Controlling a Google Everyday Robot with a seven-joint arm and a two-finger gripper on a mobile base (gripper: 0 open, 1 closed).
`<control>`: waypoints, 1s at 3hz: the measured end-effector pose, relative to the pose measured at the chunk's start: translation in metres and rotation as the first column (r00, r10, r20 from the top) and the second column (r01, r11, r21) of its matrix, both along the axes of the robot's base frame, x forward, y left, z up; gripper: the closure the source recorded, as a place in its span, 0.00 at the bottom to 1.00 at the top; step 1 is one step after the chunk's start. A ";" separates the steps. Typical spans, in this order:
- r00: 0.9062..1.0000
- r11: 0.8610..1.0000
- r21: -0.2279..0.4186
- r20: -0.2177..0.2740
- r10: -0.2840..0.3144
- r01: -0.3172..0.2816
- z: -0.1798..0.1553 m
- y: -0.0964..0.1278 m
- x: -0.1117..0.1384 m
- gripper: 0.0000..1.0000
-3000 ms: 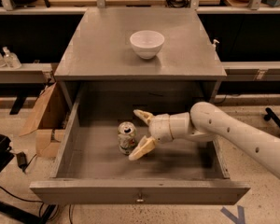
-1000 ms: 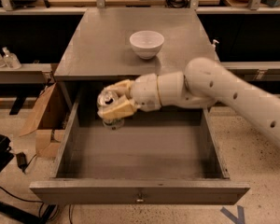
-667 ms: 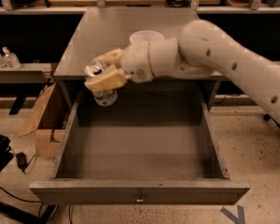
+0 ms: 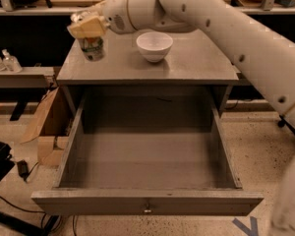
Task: Pick 7up can from top drawer and place on counter
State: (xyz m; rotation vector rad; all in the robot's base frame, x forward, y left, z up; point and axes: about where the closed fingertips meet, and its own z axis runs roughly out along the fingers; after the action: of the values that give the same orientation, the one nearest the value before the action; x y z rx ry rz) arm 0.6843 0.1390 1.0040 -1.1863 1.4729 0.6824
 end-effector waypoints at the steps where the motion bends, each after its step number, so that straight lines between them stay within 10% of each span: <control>1: 0.996 0.997 0.030 -0.044 -0.077 0.078 0.024 0.060 0.052 1.00; 3: 0.996 0.996 0.031 -0.046 -0.082 0.083 0.021 0.059 0.062 1.00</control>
Offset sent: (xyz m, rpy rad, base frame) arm 0.0433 0.0300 0.0166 0.0206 0.0147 -0.0719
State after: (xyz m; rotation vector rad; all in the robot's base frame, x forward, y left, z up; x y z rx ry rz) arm 0.7467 0.1977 1.0254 -1.0852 1.5334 0.6778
